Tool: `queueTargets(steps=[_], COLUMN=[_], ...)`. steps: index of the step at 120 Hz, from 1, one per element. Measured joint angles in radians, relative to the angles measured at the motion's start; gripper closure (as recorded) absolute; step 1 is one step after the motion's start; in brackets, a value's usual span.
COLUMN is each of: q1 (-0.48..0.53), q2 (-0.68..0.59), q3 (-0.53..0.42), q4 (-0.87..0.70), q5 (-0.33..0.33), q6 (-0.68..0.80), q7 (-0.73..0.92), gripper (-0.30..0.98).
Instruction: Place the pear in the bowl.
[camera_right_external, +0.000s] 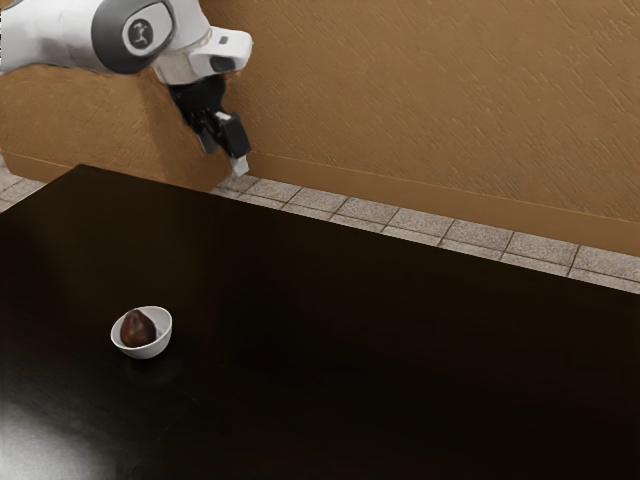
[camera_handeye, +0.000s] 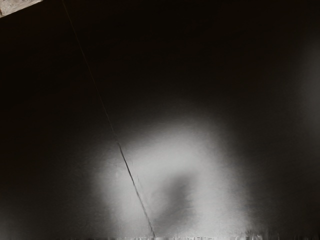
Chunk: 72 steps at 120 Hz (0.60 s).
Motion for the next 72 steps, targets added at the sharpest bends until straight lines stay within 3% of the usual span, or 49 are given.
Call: queueTargets(steps=[18,43,72], q1=[-0.155,-0.354,-0.433], q2=[0.009,0.013,0.012], q3=[-0.016,-0.011,-0.01], q4=[0.057,0.051,0.05], q5=[-0.018,-0.023,-0.023], q6=[-0.162,-0.258,-0.296], q7=[-0.054,-0.109,-0.154], gripper=[0.01,0.0,0.0])
